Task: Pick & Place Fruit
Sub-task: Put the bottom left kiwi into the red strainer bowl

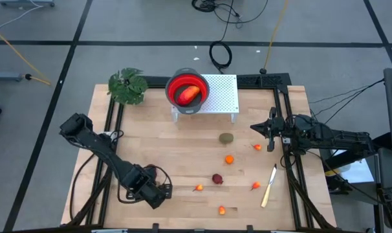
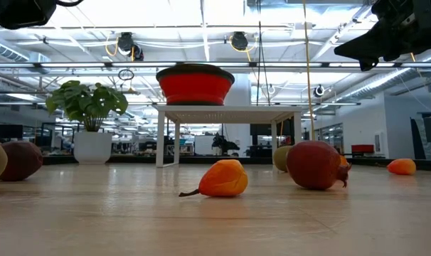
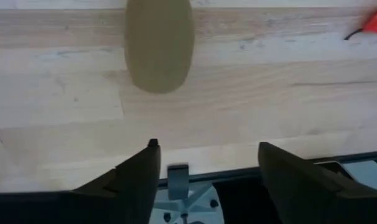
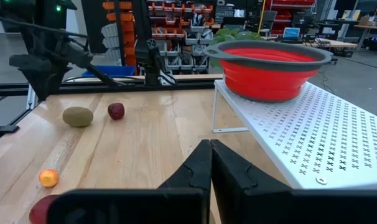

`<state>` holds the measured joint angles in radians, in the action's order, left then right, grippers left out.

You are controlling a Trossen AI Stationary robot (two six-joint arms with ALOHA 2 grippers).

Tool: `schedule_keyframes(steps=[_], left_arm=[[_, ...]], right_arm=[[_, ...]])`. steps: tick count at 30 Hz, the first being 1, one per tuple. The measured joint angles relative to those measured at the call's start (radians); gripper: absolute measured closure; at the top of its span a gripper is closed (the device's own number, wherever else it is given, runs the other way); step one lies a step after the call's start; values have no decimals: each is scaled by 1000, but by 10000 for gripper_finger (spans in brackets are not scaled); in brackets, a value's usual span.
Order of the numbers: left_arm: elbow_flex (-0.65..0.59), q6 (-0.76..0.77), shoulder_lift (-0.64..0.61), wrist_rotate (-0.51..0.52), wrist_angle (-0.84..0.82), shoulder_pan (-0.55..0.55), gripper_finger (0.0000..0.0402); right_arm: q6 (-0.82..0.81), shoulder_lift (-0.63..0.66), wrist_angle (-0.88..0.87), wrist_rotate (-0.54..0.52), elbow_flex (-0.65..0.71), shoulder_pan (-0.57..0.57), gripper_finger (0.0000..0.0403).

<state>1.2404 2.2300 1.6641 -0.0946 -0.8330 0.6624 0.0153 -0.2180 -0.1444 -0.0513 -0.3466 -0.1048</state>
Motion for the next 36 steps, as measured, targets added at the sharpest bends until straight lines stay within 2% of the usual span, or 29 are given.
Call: schedule_keyframes(steps=[6, 11, 25, 31, 36], left_arm=[[0, -1, -1, -3, -7, 3, 82], [0, -3, -1, 18, -8, 7, 62], [0, -69, -1, 28, -3, 6, 59], [0, -81, -1, 90, -4, 6, 59], [0, -93, -1, 96, -11, 6, 59]], right_arm=[[0, 0, -3, 0, 0, 0, 403], [0, 0, -3, 0, 0, 0, 403], [0, 0, -3, 0, 0, 0, 403], [0, 0, -3, 0, 0, 0, 403], [0, 0, -3, 0, 0, 0, 403]])
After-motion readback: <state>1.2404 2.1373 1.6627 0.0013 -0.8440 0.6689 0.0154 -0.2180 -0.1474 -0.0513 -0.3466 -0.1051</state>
